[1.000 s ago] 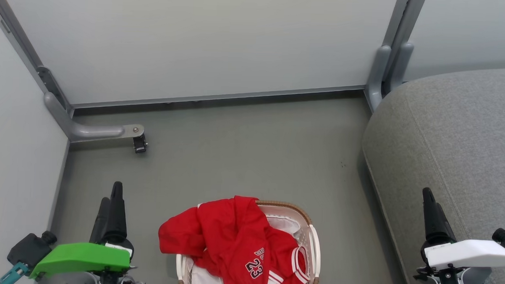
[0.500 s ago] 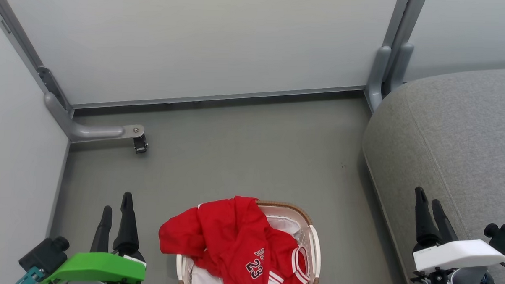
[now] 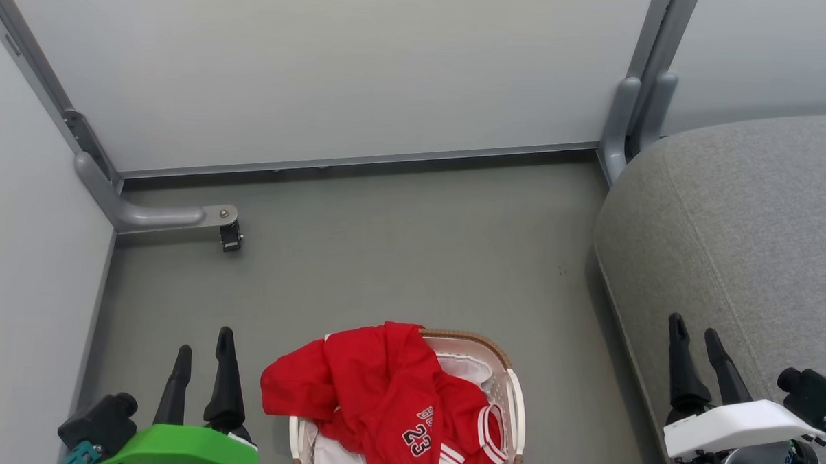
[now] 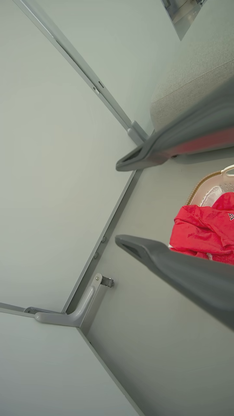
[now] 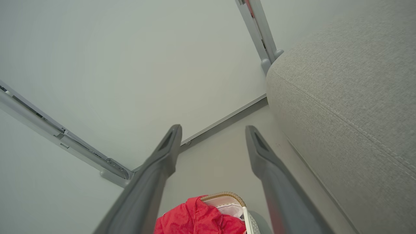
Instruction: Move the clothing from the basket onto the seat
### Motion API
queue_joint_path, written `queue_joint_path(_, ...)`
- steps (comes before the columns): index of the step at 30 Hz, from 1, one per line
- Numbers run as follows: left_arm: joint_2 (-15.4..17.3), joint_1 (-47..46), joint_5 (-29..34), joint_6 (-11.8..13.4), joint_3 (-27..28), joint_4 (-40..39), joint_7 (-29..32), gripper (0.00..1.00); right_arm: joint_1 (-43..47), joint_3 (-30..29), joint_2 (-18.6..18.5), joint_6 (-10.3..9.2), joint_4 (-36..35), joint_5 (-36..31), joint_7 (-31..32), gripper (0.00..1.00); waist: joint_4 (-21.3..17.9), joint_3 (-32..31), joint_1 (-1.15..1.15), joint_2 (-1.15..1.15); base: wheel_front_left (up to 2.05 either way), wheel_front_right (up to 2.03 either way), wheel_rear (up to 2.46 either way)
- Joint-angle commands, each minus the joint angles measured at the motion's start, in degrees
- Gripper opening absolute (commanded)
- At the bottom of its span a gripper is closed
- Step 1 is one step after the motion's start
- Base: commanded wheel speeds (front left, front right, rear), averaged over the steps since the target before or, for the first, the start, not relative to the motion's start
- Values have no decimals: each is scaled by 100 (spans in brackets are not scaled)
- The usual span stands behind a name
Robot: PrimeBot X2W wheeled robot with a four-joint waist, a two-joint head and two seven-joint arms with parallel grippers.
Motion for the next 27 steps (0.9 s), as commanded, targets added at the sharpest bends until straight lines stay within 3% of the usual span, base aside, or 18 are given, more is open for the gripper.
queue_joint_path(1,41,50,140,29,-15,-20,-47,100,47,17,-38,1,-34,-162,-56,100,2,-1,0,0,0,0,0)
queue_joint_path(27,51,204,1332,149,-342,225,-381,100,137,151,-51,2,62,-1458,-392,100,44,2,0,0,0,0,0)
